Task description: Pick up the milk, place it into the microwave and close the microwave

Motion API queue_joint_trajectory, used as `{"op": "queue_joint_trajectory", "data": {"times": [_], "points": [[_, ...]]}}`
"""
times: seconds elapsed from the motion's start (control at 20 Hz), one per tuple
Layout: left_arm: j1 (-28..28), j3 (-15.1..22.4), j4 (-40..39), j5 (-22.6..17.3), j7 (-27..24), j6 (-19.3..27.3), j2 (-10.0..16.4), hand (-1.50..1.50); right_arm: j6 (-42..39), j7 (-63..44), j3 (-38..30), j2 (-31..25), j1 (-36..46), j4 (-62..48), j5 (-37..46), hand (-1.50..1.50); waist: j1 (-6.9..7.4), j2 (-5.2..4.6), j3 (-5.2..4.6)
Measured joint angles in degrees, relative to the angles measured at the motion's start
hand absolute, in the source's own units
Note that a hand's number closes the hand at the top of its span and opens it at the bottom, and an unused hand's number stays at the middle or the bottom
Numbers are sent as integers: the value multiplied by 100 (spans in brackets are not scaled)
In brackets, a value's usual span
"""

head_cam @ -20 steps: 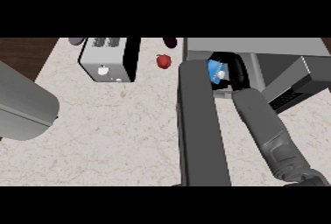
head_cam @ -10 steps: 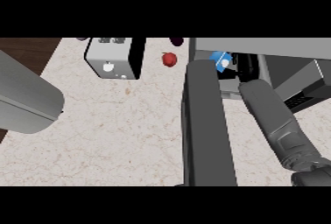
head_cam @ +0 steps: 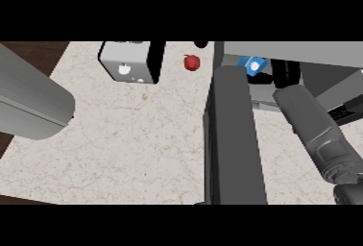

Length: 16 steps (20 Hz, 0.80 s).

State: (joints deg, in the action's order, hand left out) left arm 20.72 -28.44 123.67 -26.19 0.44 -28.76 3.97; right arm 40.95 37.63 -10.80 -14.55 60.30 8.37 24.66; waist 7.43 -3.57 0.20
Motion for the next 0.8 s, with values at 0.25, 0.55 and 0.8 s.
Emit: {"op": "queue_joint_trajectory", "data": {"times": [0.25, 0.55, 0.8], "points": [[-146, 11, -85, 123, -19, 35, 42, -150, 766, -705, 101, -285, -74, -427, 220, -150, 36, -60, -7], [-273, 32, -228, 342, -83, 32, 86, -150, 695, -549, 194, -222, 3, -372, 327, -150, 97, -66, 15], [-315, 182, -326, 440, -87, -129, 143, -150, 361, -248, 188, -137, 37, -302, 314, -150, 92, -54, 20]]}}
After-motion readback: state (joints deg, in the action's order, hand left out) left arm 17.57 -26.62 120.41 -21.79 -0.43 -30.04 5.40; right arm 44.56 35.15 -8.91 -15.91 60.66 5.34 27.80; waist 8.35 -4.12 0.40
